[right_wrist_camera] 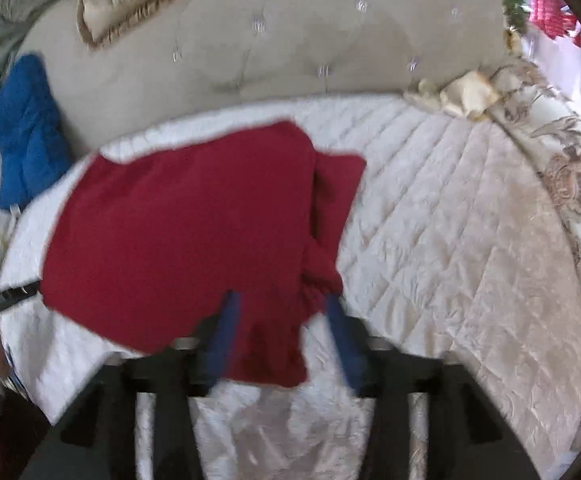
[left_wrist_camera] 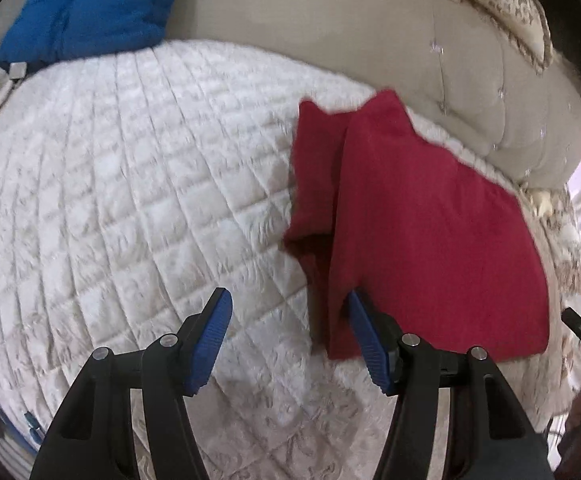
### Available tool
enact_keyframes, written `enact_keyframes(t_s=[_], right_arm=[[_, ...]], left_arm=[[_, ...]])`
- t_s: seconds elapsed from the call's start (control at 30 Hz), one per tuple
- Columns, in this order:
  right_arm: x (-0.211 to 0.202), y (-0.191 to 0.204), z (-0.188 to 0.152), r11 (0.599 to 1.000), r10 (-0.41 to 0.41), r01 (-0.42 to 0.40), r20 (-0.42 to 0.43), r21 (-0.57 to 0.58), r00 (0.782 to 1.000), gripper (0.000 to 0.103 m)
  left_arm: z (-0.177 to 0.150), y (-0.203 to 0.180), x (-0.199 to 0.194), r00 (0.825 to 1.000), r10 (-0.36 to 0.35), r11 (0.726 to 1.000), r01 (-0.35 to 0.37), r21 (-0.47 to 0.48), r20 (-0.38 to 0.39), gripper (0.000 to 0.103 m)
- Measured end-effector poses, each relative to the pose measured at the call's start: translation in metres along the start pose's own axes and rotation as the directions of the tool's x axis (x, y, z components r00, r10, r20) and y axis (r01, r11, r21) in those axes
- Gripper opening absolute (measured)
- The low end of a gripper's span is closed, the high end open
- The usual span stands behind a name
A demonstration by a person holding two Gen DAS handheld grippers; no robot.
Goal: Fold small clothes
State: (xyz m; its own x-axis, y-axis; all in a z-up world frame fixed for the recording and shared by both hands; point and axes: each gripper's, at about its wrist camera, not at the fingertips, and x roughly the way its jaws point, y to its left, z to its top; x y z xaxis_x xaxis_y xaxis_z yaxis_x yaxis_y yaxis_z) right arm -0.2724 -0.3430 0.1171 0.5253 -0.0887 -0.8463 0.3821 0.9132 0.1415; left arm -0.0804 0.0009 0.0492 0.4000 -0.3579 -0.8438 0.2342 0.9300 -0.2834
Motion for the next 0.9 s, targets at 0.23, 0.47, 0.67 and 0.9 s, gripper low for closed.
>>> enact_keyframes(t_s=[0.23,0.47,0.67,0.9], right_arm=[[0.055,0.092,0.03,0.975,0.12,-0.129,-0.063,-0.181,0.991,0.059],[0.134,0.183,0.073,0.934,0.187,-0.208,-0.099,-0.292,0.977,0.058],[0.186,0.228,0.095,0.935,0.185,-0.21,-0.11,-0.286,0.976,0.058],[0.218,0.251,0.11,0.936,0.173,-0.215,-0.167,-0.28,0.971,0.059]], left_arm=[[0.01,-0.005,-0.004,0.999,-0.032,0.999,0.033,-0.035,0.042,0.039],[0.009,-0.002,0.013,1.0,0.004,1.0,-0.004,-0.02,-0.018,0.039],[0.013,-0.002,0.022,0.999,0.007,1.0,-0.008,-0.013,-0.041,0.039],[0.014,0.001,0.025,0.999,-0.008,1.0,0.007,-0.021,-0.048,0.039]])
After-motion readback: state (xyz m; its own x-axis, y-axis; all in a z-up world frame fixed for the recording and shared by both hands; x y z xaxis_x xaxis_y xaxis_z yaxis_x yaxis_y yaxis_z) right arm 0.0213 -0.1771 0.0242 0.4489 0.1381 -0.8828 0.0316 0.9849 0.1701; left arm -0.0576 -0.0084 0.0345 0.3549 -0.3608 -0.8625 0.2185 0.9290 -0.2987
